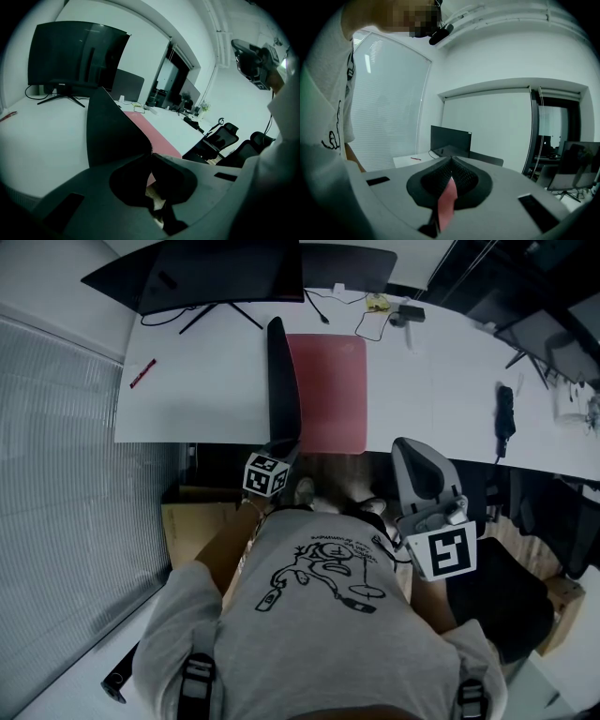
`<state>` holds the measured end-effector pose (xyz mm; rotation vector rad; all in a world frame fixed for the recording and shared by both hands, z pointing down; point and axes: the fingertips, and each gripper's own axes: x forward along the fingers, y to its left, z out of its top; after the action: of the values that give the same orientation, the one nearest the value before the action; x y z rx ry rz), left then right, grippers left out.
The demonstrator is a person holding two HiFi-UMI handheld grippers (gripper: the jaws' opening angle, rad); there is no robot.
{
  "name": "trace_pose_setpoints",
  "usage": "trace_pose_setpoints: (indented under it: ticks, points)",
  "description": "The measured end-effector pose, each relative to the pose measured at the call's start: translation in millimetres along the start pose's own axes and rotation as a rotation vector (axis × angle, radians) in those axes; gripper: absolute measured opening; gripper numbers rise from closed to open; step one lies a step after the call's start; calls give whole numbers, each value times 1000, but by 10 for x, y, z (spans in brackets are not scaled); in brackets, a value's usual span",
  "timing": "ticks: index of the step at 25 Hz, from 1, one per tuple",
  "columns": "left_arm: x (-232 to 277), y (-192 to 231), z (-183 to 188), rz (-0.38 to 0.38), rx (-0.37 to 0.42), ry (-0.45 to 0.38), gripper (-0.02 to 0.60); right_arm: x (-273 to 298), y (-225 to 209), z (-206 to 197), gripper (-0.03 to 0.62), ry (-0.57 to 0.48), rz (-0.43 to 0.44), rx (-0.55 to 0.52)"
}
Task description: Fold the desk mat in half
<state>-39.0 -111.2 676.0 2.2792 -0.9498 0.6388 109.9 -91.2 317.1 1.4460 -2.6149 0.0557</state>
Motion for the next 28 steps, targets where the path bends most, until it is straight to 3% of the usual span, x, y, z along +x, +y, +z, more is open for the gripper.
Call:
trace_pose_setpoints:
  ticks: [28]
  points:
    - [244, -313, -25, -19, 1, 31, 31, -189, -298, -34, 9, 4, -9, 6]
